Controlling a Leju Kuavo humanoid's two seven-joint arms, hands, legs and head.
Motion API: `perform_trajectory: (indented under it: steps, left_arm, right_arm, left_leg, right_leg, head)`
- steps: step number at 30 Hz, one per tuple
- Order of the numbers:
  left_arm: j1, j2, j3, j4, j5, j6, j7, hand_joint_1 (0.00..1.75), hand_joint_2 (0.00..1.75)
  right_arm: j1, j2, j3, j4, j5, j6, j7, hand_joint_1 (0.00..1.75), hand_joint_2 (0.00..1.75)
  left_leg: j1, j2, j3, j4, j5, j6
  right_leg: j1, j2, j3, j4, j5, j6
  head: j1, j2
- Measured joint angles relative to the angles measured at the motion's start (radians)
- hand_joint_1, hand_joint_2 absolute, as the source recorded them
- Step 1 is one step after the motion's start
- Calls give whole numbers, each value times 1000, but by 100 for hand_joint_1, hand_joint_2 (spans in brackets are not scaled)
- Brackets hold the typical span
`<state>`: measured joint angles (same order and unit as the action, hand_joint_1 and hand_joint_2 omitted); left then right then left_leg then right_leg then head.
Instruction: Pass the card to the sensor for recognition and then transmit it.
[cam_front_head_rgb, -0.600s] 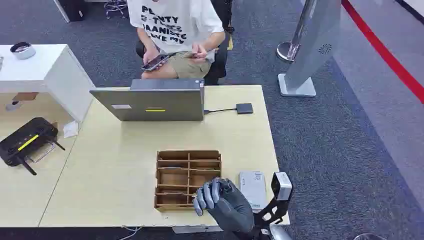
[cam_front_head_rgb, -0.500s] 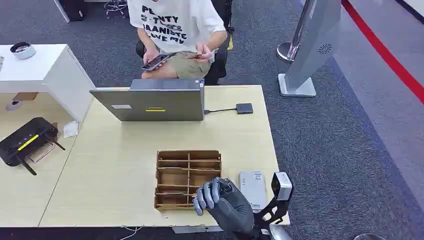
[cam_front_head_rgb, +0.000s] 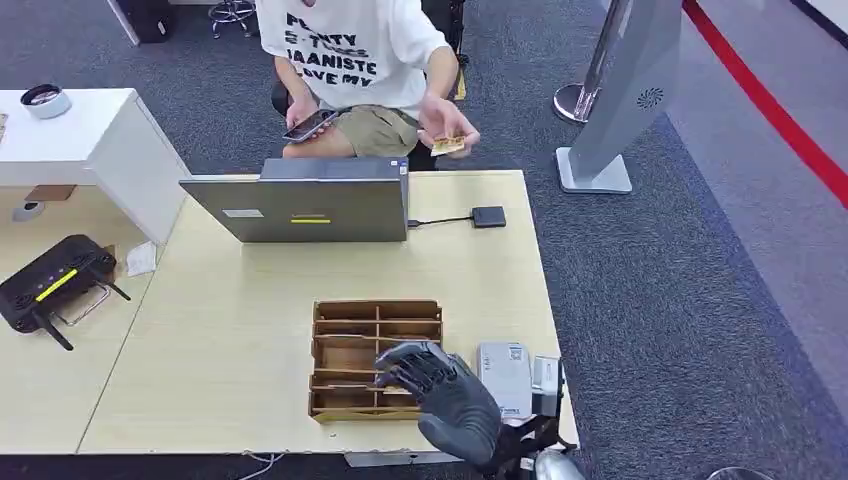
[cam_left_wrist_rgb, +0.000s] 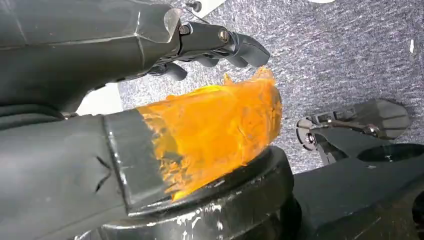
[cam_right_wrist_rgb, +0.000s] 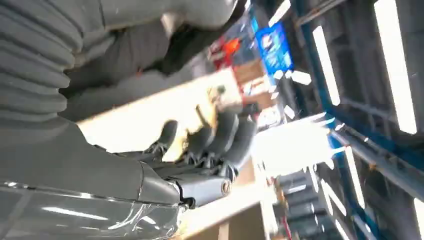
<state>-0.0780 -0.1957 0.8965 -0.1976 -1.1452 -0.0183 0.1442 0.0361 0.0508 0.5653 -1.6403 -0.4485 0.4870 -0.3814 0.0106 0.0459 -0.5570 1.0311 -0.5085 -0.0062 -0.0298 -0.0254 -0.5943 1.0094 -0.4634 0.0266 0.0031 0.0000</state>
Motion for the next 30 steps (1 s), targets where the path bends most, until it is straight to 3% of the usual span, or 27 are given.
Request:
perform_trajectory:
  steps: [10,19,24,30]
  left_arm:
    - [0,4,4,0,4,0,-6,0,0]
    - [0,4,4,0,-9,0,-11,0,0]
    - [0,4,4,0,-22,0,-11,0,0]
    - [-1,3,4,0,-40,-6,-11,0,0]
  right_arm:
    - [-99,-22,18,-51,443,-403,-47,0,0]
    - [-189,-40,88,-82,832,-732,-39,0,0]
    - [-238,-54,137,-79,1043,-893,9,0,0]
    - [-325,-79,197,-13,1357,-1033,132,0,0]
  left_leg:
    - [0,0,0,0,0,0]
    - [0,0,0,0,0,0]
    - [0,0,0,0,0,0]
    - [0,0,0,0,0,0]
  right_leg:
    - [0,0,0,0,0,0]
    - [0,0,0,0,0,0]
    - [0,0,0,0,0,0]
    - [0,0,0,0,0,0]
  head:
    - [0,0]
    - [0,0]
    - [0,0]
    - [0,0]
